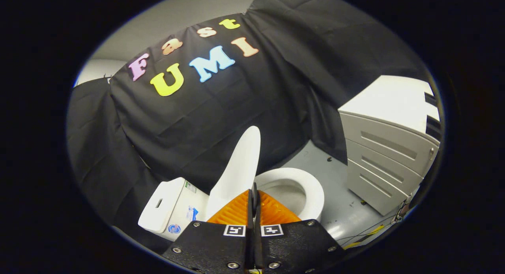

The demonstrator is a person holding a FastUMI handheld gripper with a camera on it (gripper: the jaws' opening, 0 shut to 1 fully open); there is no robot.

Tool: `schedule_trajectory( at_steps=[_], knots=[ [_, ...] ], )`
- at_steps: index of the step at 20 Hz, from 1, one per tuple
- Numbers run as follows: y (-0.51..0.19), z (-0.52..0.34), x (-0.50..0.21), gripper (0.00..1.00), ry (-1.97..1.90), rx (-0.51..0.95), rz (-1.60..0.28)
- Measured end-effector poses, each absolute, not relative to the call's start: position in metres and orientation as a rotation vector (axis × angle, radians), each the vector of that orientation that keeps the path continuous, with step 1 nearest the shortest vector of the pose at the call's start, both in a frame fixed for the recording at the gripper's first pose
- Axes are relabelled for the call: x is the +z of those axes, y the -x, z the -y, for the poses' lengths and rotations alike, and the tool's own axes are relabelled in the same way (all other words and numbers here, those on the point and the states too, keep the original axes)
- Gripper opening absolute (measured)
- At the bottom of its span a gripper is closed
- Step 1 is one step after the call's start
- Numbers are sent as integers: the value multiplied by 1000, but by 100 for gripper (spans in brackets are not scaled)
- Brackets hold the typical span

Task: Open the toilet lid.

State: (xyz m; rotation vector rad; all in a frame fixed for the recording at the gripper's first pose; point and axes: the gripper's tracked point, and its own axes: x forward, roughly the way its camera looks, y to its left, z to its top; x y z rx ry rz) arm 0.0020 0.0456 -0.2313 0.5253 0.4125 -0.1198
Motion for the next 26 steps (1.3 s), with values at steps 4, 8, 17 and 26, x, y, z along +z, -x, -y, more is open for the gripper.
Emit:
schedule_trajectory(
  at_steps=[4, 8, 17, 26],
  knots=[
    [-3, -64, -210, 0, -398, -139, -400],
    [-6, -76, -195, 0, -351, -142, -386],
    [-14, -113, -165, 0, -172, -133, -371],
    [-21, -161, -131, 0, -128, -75, -332]
  ],
)
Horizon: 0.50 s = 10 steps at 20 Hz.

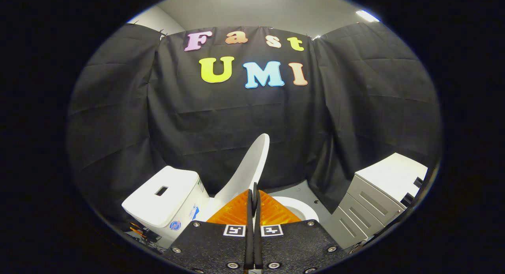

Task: Open the toilet lid.

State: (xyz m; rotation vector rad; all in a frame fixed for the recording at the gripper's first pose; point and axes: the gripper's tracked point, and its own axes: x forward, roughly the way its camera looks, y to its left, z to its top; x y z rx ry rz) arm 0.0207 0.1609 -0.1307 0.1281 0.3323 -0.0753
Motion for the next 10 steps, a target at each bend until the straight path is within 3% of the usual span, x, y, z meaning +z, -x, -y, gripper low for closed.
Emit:
schedule_trajectory(
  at_steps=[10],
  knots=[
    [-29, -199, -108, 0, -110, -24, -294]
  ],
)
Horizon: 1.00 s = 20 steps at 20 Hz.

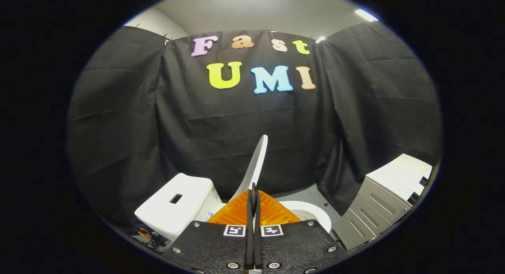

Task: Open the toilet lid.

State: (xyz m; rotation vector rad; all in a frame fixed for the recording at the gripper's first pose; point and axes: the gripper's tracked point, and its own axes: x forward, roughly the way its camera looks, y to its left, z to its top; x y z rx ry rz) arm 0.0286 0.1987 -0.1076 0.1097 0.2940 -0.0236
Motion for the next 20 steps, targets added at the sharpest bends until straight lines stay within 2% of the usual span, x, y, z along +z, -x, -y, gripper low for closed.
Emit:
schedule_trajectory(
  at_steps=[11, 20],
  knots=[
    [-37, -254, -85, 0, -139, 67, -230],
    [-40, -287, -80, 0, -150, 85, -220]
  ],
)
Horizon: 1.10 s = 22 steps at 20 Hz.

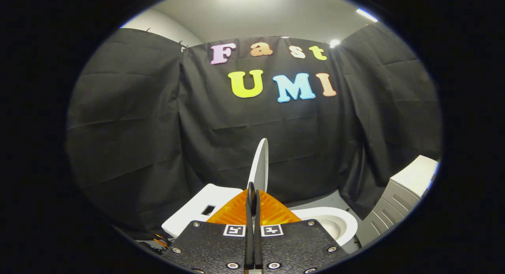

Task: Open the toilet lid.

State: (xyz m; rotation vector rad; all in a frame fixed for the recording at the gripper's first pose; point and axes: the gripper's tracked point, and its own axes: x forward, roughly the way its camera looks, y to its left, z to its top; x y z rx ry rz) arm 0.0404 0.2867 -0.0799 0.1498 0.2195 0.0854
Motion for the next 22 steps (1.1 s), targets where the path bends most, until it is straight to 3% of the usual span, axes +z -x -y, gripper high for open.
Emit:
schedule_trajectory(
  at_steps=[22],
  knots=[
    [-52, -413, -81, 0, 1, 225, -234]
  ],
)
